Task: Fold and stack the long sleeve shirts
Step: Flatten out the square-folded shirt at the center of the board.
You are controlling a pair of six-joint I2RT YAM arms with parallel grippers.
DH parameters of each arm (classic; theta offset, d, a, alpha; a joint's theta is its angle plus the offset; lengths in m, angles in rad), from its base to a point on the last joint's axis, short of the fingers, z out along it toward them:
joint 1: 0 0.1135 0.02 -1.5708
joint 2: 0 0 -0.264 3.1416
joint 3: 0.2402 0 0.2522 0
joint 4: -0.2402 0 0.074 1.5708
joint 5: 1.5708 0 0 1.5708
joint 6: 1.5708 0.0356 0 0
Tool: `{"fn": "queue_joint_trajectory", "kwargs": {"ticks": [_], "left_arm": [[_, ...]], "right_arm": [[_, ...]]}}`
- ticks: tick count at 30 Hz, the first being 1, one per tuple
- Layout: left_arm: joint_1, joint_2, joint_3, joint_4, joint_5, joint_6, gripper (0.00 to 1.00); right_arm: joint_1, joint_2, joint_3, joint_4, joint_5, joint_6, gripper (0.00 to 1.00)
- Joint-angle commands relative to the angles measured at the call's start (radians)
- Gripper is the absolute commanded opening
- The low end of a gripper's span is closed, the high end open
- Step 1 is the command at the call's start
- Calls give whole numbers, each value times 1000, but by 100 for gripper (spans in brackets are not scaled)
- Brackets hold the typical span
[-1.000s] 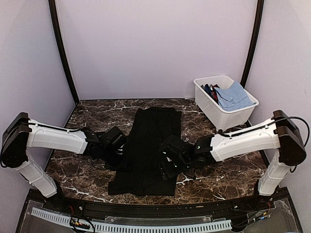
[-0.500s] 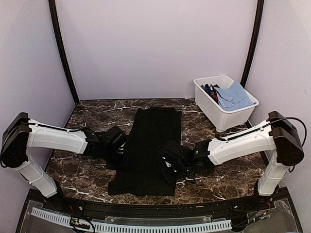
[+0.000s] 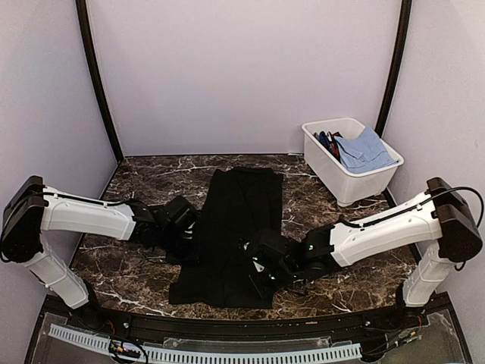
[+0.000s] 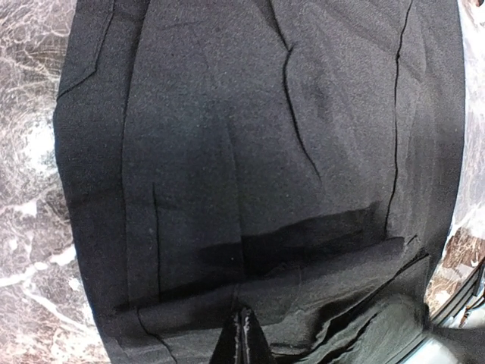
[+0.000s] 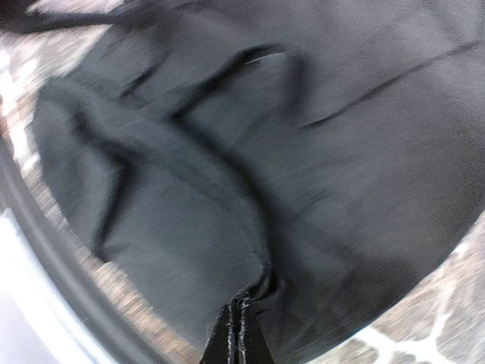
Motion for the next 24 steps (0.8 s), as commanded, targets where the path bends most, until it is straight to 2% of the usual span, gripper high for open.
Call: {"fn": "queue_joint_trajectory", "kwargs": {"ticks": [1, 8, 20, 22, 23, 24], "left_arm": [[0, -47, 22, -8, -16, -14, 0], [0, -74, 26, -38, -31, -13, 0], [1, -94, 17, -74, -25, -5, 0], [1, -98, 17, -87, -20, 0, 5], [2, -106, 14, -94, -15, 0, 14], [1, -112, 7, -96, -7, 5, 19]], "right_arm": [[94, -89, -51, 39, -80, -4, 0], [193, -127, -173, 107, -178, 30, 0], [255, -116, -188, 118, -176, 23, 0], [256, -137, -194, 112, -160, 24, 0], [254, -151, -194, 106, -148, 28, 1], [255, -166, -191, 90, -132, 30, 8]]}}
